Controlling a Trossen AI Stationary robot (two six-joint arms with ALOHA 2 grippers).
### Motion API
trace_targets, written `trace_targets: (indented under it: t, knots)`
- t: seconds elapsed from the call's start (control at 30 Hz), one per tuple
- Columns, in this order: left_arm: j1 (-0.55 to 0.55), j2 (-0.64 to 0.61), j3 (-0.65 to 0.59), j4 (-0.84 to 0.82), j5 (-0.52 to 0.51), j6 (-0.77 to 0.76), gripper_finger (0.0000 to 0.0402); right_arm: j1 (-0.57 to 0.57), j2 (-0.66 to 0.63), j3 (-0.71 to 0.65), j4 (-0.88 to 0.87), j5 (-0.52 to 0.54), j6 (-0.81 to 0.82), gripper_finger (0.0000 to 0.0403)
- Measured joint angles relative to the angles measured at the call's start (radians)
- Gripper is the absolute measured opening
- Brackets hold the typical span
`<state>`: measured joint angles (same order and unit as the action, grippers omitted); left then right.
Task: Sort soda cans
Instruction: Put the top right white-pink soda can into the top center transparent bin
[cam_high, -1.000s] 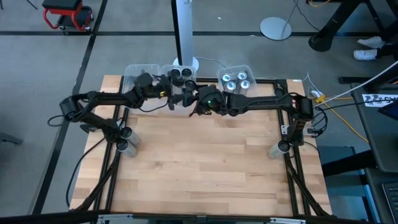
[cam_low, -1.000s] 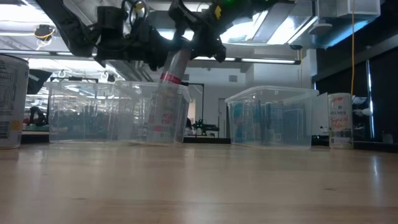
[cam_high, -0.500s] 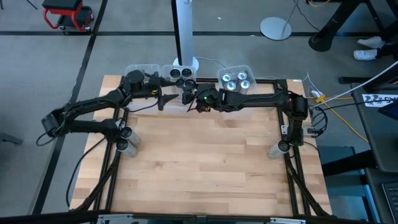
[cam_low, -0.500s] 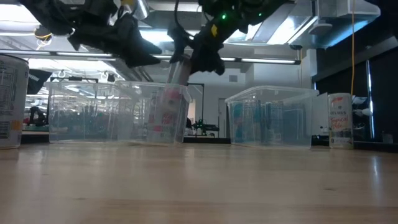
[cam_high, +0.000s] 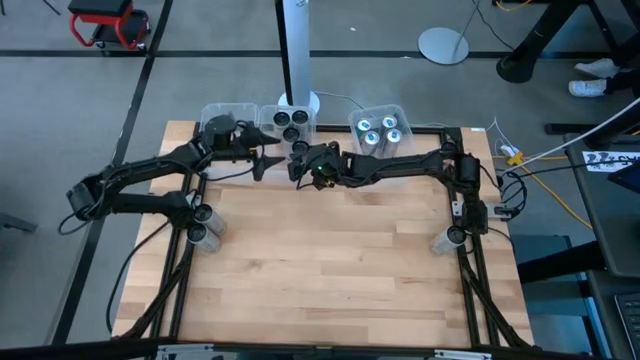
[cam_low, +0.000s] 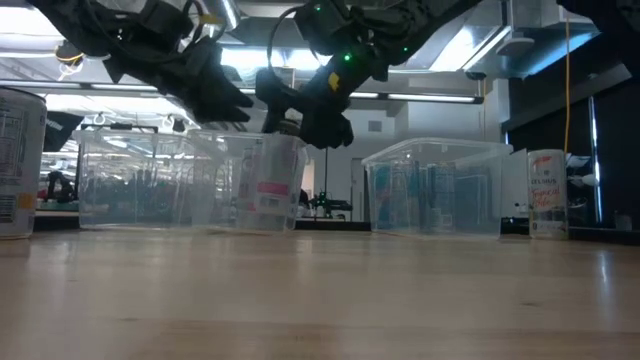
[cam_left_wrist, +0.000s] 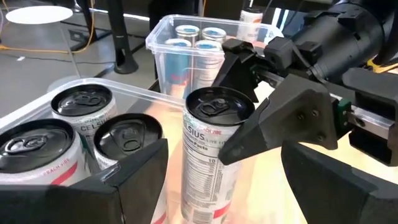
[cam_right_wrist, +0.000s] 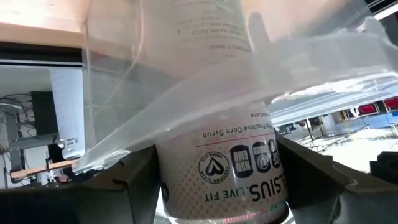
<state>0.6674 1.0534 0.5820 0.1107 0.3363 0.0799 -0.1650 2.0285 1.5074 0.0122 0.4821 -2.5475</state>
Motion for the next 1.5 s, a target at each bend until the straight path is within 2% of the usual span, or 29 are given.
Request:
trace_targets:
  t: [0.27,0.53,0.8,0.97,1.13,1.5]
  knots:
    - [0.000,0.000,0.000,0.001,0.000,-0.001,0.0301,0.000,0.000,0.001,-0.007,-0.028,0.016,0.0262]
    - [0.000,0.000,0.000,0.002,0.000,-0.001,0.0301,-0.002,0.000,0.003,-0.009,-0.061,0.162,0.0266]
    - [0.000,0.000,0.000,0.002,0.000,-0.001,0.0301,-0.001,0.000,0.003,-0.004,-0.074,0.167,0.0339]
    - [0.000,0.000,0.000,0.002,0.000,-0.001,0.0301,0.001,0.000,0.003,-0.005,-0.064,0.165,0.0362]
    - [0.000,0.000,0.000,0.002,0.000,-0.001,0.0301,0.002,0.001,0.003,-0.002,-0.058,0.162,0.0360]
    - [0.000,0.000,0.000,-0.007,0.000,-0.001,0.0301,0.023,-0.022,-0.003,-0.032,0.055,0.203,0.0327]
